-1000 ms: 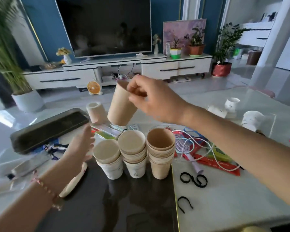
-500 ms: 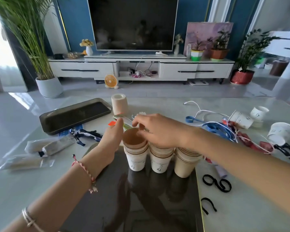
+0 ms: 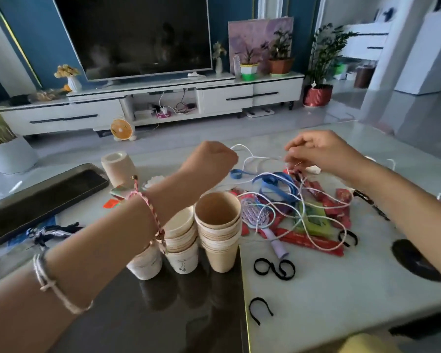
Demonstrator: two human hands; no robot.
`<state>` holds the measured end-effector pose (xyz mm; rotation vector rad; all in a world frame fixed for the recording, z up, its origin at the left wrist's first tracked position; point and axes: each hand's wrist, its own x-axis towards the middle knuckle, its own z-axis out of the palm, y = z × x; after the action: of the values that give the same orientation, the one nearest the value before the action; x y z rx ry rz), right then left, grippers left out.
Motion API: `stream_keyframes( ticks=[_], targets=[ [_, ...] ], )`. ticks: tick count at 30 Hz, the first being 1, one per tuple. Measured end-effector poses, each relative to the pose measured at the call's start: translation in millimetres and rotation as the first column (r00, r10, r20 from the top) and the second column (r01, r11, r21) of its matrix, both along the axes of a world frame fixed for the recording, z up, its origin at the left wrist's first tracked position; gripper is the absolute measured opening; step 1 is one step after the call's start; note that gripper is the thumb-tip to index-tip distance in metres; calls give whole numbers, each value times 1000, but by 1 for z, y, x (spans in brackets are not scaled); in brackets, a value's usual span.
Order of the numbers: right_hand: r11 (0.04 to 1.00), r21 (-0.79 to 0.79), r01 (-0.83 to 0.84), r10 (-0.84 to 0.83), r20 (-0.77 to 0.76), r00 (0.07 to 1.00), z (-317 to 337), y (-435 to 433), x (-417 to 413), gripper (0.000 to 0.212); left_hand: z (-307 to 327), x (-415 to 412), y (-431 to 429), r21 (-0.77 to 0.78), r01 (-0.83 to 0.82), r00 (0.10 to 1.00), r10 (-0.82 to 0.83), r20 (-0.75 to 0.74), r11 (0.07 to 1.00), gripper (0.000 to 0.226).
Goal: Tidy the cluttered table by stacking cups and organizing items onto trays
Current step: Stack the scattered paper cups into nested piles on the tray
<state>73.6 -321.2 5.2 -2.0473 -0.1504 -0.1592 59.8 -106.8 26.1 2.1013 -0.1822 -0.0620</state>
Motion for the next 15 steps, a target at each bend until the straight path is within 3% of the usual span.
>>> stream_keyframes(
  ticks=[2,6,8,12,15],
  targets=[
    [953,239,185,-155,-142,978,-9,-51,7,9,5,14,-30,103,63,998,-61,-28,993,17],
    [844,181,505,-462,-233,855,-33,-128,31,10,8,44,-67,173,63,996,-50,-80,983,17],
    [812,15,583,-572,-175,801,-47,-157,49,7,6,56,-80,139,44,995,-31,-93,989,13],
    [699,-449,557,-618,13,786,-77,-190,85,32,-3,80,-94,179,63,992,-42,-121,982,14],
    [600,-625,499,-596,67,800,-99,-205,108,56,-12,95,-100,200,74,988,-44,-151,977,12]
  ],
)
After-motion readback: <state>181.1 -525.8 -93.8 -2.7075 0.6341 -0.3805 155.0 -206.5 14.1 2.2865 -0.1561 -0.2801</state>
